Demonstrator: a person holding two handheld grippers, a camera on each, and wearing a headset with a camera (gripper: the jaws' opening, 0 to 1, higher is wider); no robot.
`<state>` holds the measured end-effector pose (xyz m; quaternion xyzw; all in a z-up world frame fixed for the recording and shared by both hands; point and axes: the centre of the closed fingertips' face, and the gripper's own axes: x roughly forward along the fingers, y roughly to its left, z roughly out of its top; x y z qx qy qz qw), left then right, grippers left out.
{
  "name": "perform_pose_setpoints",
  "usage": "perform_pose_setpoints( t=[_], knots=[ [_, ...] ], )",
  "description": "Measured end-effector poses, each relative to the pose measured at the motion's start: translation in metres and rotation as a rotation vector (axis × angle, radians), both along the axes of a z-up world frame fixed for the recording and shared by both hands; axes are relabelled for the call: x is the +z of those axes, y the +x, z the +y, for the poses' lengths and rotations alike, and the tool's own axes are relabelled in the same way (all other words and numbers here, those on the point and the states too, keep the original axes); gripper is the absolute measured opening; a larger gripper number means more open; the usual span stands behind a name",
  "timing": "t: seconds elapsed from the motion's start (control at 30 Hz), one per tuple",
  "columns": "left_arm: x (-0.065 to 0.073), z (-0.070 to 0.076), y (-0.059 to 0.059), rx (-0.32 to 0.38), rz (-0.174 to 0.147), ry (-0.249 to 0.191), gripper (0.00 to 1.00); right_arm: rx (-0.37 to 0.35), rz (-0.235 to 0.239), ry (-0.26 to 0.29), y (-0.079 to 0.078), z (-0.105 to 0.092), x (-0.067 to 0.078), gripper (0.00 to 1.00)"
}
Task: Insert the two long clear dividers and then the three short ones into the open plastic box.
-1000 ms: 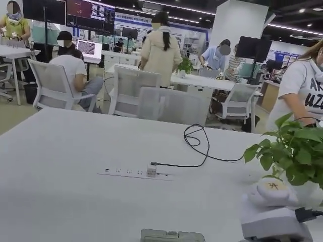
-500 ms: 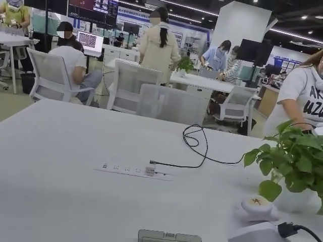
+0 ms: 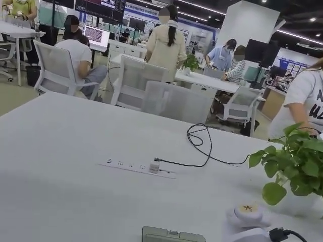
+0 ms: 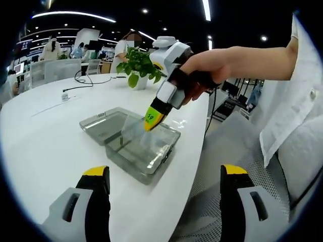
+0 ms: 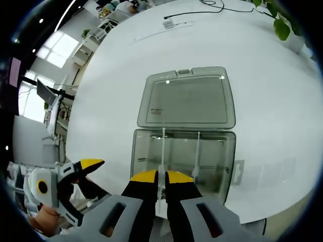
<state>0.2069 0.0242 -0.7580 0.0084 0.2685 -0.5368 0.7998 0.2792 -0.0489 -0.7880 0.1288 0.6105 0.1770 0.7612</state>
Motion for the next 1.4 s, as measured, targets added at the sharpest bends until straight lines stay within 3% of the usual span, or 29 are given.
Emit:
perform_pose_setpoints(
  t=[0.43,1.13,1.4],
  knots=[
    [0.0006,-0.0012,-0.0013,0.012,0.007,-0.015,0.92,0.024,0.0,-0.043,0.0005,-0.0028,-0.0075,0.07],
    [-0.0008,-0.0018,-0.0019,0.014,0.014,-0.015,0.91,0.058,-0.027,-0.05,0.0031,0.0004,-0.0074,0.07],
    [-0.0031,-0.0008,-0.0031,0.012,0.013,-0.009,0.92,0.136,-0.05,-0.102,0.004,0.0054,-0.0071,0.07]
  ],
)
